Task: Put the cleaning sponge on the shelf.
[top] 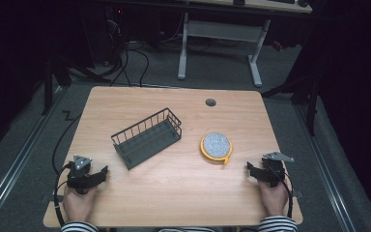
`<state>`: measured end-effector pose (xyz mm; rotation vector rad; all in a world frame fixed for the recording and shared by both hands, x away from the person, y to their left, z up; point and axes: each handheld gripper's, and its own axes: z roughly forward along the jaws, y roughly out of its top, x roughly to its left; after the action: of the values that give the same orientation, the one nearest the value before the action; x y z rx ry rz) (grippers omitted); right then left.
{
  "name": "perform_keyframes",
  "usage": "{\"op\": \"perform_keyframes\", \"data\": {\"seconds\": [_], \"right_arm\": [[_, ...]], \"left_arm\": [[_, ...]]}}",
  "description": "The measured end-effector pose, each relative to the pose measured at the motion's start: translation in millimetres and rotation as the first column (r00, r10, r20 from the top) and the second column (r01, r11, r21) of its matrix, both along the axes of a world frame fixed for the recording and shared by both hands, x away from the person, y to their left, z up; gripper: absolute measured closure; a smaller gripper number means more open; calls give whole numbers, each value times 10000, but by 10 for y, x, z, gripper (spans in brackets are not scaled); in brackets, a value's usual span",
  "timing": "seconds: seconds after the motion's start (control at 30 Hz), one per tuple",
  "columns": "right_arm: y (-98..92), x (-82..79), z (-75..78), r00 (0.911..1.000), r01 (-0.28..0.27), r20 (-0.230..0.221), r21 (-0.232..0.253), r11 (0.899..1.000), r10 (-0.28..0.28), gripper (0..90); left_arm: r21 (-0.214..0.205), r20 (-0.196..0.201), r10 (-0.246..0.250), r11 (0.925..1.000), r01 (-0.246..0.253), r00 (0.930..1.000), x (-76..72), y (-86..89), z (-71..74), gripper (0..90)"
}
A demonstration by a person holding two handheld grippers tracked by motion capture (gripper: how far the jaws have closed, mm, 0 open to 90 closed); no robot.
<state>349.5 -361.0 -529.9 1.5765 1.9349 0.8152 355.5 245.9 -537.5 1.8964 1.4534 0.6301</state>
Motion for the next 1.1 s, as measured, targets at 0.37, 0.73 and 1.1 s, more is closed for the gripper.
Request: {"op": "perform_keyframes", "data": {"seconds": [0.37,0.73,1.1], "right_arm": [[-2,-1,1,10000,3,-8,39,10000,-3,322],[-3,0,1,10000,1,-9,50,10000,0,321],[-2,0,1,10000,-43,-12,44,10000,43,318]], "left_arm": [[-23,3,51,10000,-51,10000,4,1,1,313],[-490,-73,279,9984,-282,9996,21,66,16,364],[-809,19,-321,9962,321,9995,51,105,349,359]]}}
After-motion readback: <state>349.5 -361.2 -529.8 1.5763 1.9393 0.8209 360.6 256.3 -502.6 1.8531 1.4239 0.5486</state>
